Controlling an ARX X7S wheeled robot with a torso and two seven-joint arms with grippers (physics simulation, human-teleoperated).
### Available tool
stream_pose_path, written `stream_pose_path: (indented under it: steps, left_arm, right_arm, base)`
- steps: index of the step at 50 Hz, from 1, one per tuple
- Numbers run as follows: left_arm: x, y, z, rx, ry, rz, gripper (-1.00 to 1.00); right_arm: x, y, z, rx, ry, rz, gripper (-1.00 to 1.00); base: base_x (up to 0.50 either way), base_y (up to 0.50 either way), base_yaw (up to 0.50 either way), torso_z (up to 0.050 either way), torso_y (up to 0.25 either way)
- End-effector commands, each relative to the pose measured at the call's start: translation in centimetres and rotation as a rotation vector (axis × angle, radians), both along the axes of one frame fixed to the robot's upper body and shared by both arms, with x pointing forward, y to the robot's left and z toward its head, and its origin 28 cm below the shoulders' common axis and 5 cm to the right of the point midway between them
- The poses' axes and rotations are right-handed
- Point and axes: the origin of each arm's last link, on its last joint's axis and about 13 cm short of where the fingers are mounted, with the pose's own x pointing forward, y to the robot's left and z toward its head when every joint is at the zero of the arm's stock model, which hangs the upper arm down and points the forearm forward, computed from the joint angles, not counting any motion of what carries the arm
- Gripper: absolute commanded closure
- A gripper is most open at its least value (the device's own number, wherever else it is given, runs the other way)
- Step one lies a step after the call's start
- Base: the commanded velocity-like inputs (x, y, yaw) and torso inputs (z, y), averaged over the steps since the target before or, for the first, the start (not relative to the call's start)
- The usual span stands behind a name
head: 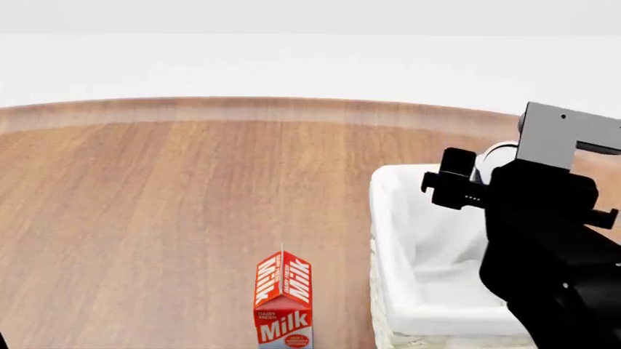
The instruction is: Pick up the alphabet soup and the tomato sauce, and put them in the basket.
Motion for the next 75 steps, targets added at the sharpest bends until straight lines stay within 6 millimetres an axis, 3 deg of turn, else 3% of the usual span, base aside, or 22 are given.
stream_pose_path:
  steps: [1, 13, 60, 61, 75]
  left_arm:
    - [0.0, 0.0, -0.2, -0.001, 0.004, 0.0, -1.0]
    - [0.0, 0.0, -0.1, 0.0, 0.0, 0.0, -1.0]
    - [0.1, -0.2, -0.3, 0.006, 0.008, -0.008, -1.0]
    - [0.1, -0.2, -0.3, 0.006, 0.008, -0.009, -1.0]
    - [0.2, -0.2, -0.3, 0.007, 0.01, -0.01, -1.0]
  right_arm:
    - [0.5, -0.1, -1.6, -0.023, 0.038, -0.007, 1.0]
    - [0.5, 0.0, -3.3, -0.027, 0.097, 0.006, 1.0]
    - [0.6, 0.3, -4.2, -0.051, 0.138, -0.011, 1.0]
    - [0.6, 0.3, -4.2, -0.051, 0.138, -0.015, -1.0]
    - [0.6, 0.4, -3.2, -0.051, 0.094, -0.008, -1.0]
  base:
    - [0.0, 0.0, 0.0, 0.0, 0.0]
    - [0.0, 0.0, 0.0, 0.0, 0.0]
    - [0.0, 0.0, 0.0, 0.0, 0.001]
    - [0.0, 0.0, 0.0, 0.0, 0.01]
    - [0.0, 0.0, 0.0, 0.0, 0.0]
